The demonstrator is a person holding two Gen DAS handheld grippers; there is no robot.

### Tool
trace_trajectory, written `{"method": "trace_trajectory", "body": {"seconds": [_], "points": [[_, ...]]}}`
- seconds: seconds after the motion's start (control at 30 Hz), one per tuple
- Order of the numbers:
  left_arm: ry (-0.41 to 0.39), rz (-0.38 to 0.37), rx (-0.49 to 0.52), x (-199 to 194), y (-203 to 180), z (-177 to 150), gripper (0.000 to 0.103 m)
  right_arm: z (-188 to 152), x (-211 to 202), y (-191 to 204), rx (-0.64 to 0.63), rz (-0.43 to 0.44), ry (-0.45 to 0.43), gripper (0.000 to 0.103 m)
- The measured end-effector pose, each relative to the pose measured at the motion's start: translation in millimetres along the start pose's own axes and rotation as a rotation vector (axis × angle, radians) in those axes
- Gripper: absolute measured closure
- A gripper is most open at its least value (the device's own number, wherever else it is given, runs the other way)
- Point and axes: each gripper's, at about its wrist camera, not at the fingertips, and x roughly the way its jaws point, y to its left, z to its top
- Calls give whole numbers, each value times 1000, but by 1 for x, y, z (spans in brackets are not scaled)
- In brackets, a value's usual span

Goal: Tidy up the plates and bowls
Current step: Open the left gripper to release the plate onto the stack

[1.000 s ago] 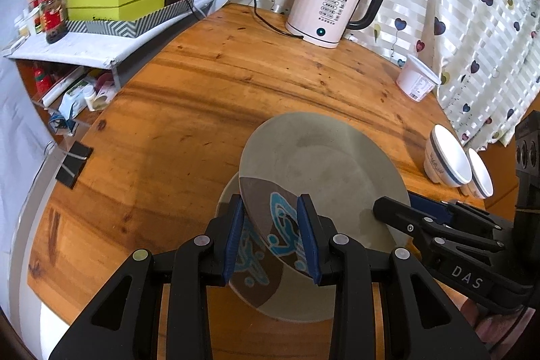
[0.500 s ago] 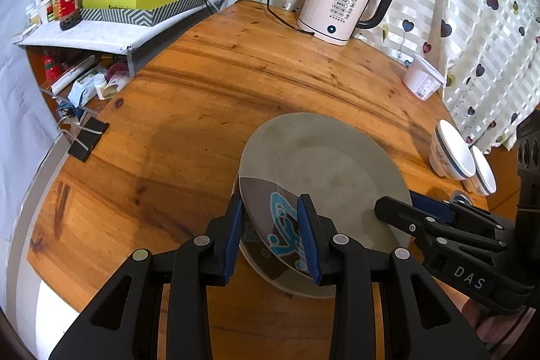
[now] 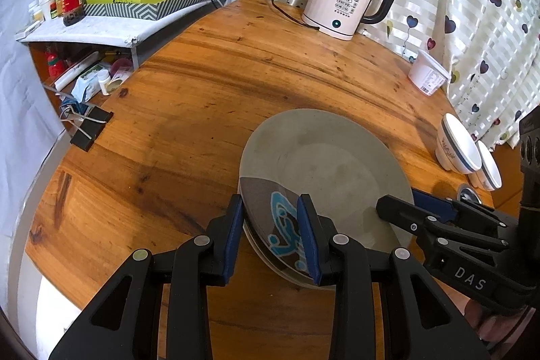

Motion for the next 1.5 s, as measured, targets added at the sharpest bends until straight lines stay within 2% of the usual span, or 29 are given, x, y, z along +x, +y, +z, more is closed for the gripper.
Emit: {"method": "trace_trajectory", "body": {"seconds": [1.07, 1.23, 1.5], "points": [[-6, -25, -11, 1, 3, -2, 69, -7, -3, -4, -19, -20, -10, 63], [-4, -23, -12, 3, 3, -1, 69, -8, -1, -2, -29, -7, -8, 67], [-4, -19, -13, 3, 3, 0, 69, -7, 0, -2, -39, -9, -9, 67]]}}
